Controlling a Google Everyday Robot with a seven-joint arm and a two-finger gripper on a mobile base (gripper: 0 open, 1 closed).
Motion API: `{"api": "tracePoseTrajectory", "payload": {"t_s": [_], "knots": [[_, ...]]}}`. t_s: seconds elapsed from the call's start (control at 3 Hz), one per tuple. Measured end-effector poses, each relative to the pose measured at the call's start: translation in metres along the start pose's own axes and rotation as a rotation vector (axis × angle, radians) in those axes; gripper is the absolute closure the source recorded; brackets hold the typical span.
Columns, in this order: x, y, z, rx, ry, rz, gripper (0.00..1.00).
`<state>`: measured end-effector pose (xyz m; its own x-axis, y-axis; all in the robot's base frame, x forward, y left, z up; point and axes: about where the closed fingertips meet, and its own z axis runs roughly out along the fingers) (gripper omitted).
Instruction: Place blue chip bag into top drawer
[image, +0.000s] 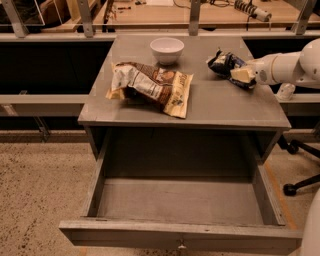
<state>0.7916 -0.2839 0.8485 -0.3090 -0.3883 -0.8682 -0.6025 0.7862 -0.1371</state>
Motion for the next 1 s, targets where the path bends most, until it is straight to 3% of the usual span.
{"api": "tracePoseTrajectory", "payload": {"t_s": [1.0], "knots": [[-0.0001, 0.0002, 0.0001, -0.001, 0.000, 0.000, 1.00]]}}
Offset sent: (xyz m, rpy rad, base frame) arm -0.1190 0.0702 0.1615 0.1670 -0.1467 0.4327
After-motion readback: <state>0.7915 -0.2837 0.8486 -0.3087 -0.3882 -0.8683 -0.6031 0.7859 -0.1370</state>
